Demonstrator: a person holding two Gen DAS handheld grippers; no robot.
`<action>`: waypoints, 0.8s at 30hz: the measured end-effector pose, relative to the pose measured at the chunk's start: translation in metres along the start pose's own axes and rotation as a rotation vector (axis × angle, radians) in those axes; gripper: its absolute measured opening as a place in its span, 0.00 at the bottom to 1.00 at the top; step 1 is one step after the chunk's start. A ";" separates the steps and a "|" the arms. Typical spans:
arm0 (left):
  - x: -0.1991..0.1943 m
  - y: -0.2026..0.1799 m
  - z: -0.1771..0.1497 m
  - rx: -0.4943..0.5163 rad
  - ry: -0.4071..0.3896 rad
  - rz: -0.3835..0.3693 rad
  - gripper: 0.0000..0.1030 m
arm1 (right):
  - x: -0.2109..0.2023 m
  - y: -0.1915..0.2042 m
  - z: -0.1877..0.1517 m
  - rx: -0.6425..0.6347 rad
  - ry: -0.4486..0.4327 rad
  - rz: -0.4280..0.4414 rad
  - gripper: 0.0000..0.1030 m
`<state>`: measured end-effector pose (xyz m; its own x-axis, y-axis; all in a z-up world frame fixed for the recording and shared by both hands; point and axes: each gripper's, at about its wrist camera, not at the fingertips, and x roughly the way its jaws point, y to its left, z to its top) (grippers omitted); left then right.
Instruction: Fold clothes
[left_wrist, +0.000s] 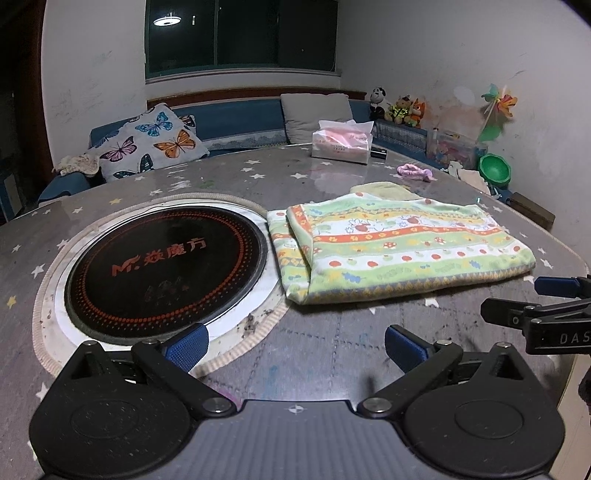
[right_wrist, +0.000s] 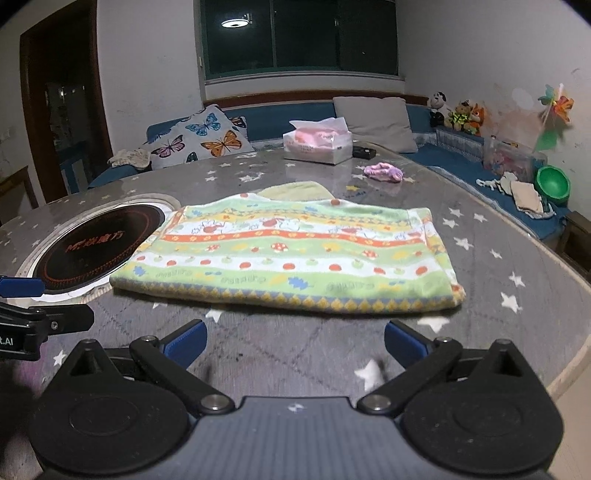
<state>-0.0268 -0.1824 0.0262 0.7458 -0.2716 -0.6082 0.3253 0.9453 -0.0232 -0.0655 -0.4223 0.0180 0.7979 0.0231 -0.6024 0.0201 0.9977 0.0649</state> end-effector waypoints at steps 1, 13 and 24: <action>-0.001 -0.001 -0.001 0.005 0.000 0.005 1.00 | -0.001 0.000 -0.001 0.003 0.001 0.000 1.00; -0.011 -0.005 -0.007 0.017 0.010 0.044 1.00 | -0.009 0.004 -0.010 0.031 0.001 0.009 1.00; -0.017 -0.008 -0.013 0.025 0.016 0.045 1.00 | -0.013 0.010 -0.015 0.037 0.005 0.017 1.00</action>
<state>-0.0495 -0.1826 0.0270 0.7508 -0.2261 -0.6206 0.3067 0.9515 0.0244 -0.0848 -0.4121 0.0152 0.7955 0.0402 -0.6046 0.0291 0.9941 0.1045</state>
